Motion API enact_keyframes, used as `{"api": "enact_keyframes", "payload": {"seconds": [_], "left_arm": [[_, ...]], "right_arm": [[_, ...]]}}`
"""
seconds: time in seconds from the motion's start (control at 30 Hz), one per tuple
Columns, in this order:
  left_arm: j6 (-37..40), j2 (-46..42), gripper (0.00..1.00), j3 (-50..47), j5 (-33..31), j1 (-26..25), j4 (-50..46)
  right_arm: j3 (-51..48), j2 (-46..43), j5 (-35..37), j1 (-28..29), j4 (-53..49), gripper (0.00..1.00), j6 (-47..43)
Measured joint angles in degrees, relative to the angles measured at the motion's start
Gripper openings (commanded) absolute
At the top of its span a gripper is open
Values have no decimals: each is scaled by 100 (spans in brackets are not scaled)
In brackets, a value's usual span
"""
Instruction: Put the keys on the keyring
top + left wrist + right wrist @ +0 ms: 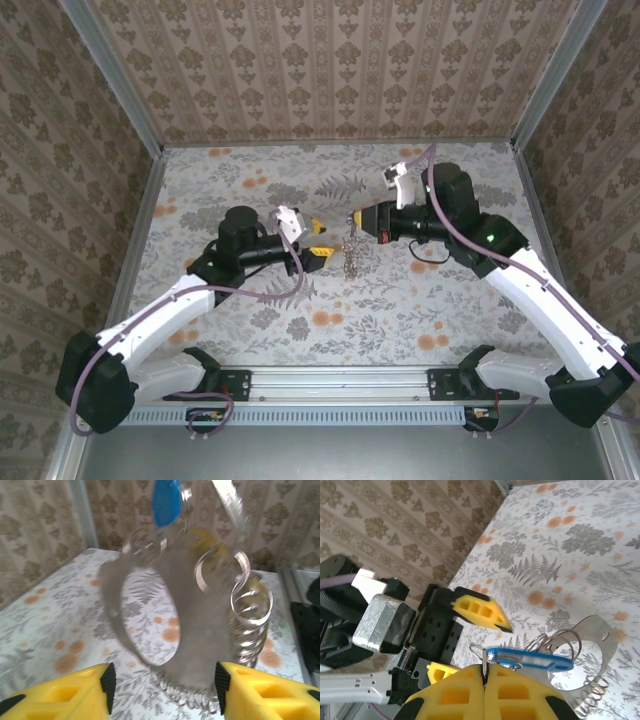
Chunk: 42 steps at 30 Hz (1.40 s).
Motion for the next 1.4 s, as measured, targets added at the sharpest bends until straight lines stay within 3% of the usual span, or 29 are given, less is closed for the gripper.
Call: {"api": "enact_keyframes", "payload": {"seconds": [0.13,0.27,0.53,0.8,1.07,1.4], "left_arm": [[2,-284,61,0,-299,409,-468],[-7,-605,63,-79,-553,809,-844],[-201,-1117,64,-402,-789,1010,-1097],[-483,-1145,64,-570,-990,1010,-1134],[-715,-1248,64,-625,-1403,1010,-1134],[-999,-1375,66,-868,-1906,1010,-1108]], "right_arm": [[461,105,138,-264,-271,0,717],[551,118,315,-586,-140,0,2105],[-850,146,841,-638,1851,0,5462],[-1266,254,1744,-369,3237,0,7582],[-1276,236,2669,-321,3585,0,8756],[-1276,496,2962,-321,3589,0,8937]]}}
